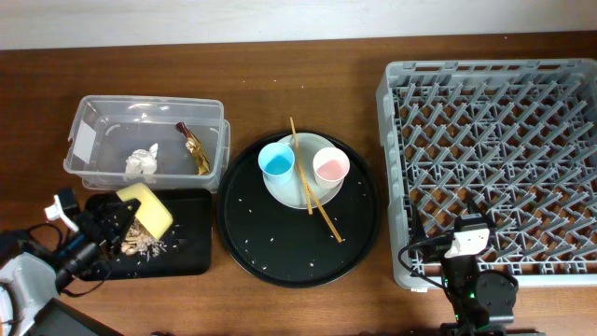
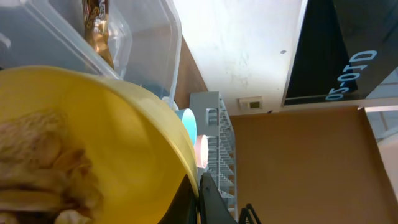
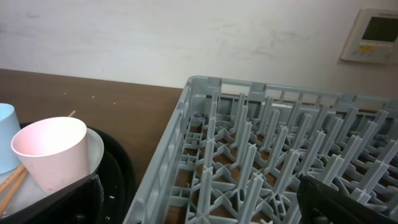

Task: Sort waste into correct bins and load items into the dishwasher rack
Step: 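Tip the yellow bowl over the black tray to dump peanut shells, then return the yellow bowl to the round tray with the left gripper, then grasp the blue cup with the left gripper and lift it, then hand the blue cup from the left gripper to the right gripper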

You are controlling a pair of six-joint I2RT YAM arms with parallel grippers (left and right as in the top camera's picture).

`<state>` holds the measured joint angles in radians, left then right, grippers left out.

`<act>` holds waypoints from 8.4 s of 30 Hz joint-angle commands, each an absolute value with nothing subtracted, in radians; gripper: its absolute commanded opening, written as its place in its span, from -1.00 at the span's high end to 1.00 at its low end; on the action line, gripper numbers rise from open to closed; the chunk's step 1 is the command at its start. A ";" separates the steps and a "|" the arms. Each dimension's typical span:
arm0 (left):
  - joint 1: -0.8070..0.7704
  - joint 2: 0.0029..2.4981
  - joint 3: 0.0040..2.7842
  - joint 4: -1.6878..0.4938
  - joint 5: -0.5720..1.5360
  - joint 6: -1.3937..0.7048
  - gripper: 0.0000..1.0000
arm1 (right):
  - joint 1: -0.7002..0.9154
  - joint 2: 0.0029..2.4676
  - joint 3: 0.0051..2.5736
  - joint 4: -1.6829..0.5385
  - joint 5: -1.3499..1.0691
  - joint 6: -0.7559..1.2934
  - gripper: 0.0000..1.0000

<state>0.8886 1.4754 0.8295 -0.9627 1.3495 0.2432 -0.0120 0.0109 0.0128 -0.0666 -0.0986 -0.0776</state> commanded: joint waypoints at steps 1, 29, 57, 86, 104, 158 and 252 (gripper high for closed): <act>0.893 1.457 0.823 -0.942 1.401 0.244 1.00 | -0.007 0.004 0.006 -0.068 -0.094 -0.070 -0.97; 0.890 1.458 0.820 -0.954 1.508 0.179 1.00 | -0.007 0.004 0.006 -0.068 -0.094 -0.070 -0.97; 0.687 1.385 0.899 -0.853 1.304 -0.021 0.99 | -0.007 0.004 0.006 -0.068 -0.094 -0.070 -0.97; -0.727 1.452 0.961 -0.713 0.044 -0.530 0.99 | -0.007 0.004 0.006 -0.068 -0.094 -0.070 -0.97; -0.763 1.521 1.061 -0.745 -0.057 -0.496 0.24 | -0.007 0.004 0.006 -0.068 -0.094 -0.070 -0.97; -0.400 1.819 1.310 -0.700 -0.022 -0.500 0.99 | -0.007 0.004 0.006 -0.068 -0.094 -0.070 -0.97; -0.290 1.493 1.523 -0.737 1.478 -0.177 0.99 | -0.167 0.674 0.758 0.206 -1.473 0.563 -0.97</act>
<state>-0.3267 1.4906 1.5185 -0.7429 1.4487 -0.1974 -0.1249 0.6693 0.7406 0.2020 -1.4345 0.4847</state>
